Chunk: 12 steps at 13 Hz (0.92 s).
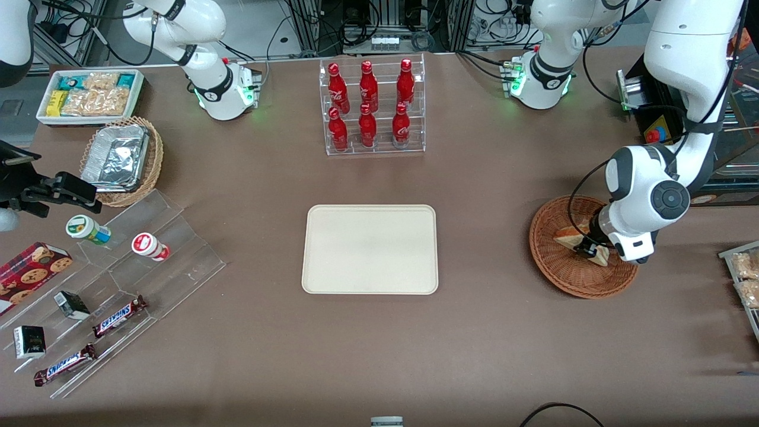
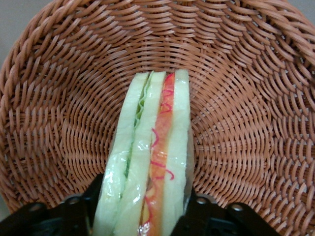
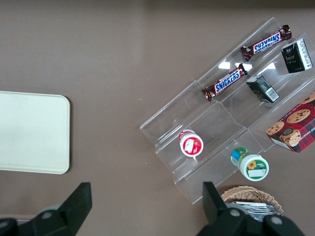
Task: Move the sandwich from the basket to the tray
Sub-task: 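Lower the left gripper and close it on the wrapped sandwich, then lift the sandwich and carry it over the cream tray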
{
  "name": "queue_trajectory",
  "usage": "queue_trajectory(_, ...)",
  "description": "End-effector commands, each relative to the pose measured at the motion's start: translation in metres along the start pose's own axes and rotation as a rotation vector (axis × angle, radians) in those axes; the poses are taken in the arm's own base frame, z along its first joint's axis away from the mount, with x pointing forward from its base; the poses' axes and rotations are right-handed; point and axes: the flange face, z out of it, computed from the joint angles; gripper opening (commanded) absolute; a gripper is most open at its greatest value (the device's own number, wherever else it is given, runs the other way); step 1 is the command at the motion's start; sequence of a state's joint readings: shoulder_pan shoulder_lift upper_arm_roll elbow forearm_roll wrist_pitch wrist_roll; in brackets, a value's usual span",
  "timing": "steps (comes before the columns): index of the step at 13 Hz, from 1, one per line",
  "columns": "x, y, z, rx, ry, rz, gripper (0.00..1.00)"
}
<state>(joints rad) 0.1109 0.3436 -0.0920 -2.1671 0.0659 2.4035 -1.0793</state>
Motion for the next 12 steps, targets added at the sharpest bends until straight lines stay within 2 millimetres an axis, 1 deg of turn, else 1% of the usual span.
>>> queue_trajectory(1,-0.005,0.003,-0.017,0.004,0.011,0.002,0.33)
queue_trajectory(2,-0.008,0.002,-0.033,0.012,0.016,0.013,0.30)
queue_trajectory(3,-0.014,0.005,-0.054,0.015,0.023,0.035,0.29)
queue_trajectory(4,-0.026,0.012,-0.075,0.031,0.025,0.066,0.29)
queue_trajectory(6,-0.059,0.044,-0.110,0.055,0.029,0.139,0.28)
queue_trajectory(7,-0.079,0.061,-0.121,0.059,0.033,0.182,0.28)
queue_trajectory(8,-0.101,0.073,-0.125,0.059,0.039,0.223,0.28)
queue_trajectory(9,-0.124,0.081,-0.127,0.054,0.046,0.276,0.27)
queue_trajectory(10,-0.151,0.091,-0.132,0.052,0.055,0.363,0.25)
queue_trajectory(12,-0.194,0.104,-0.140,0.030,0.058,0.477,0.22)
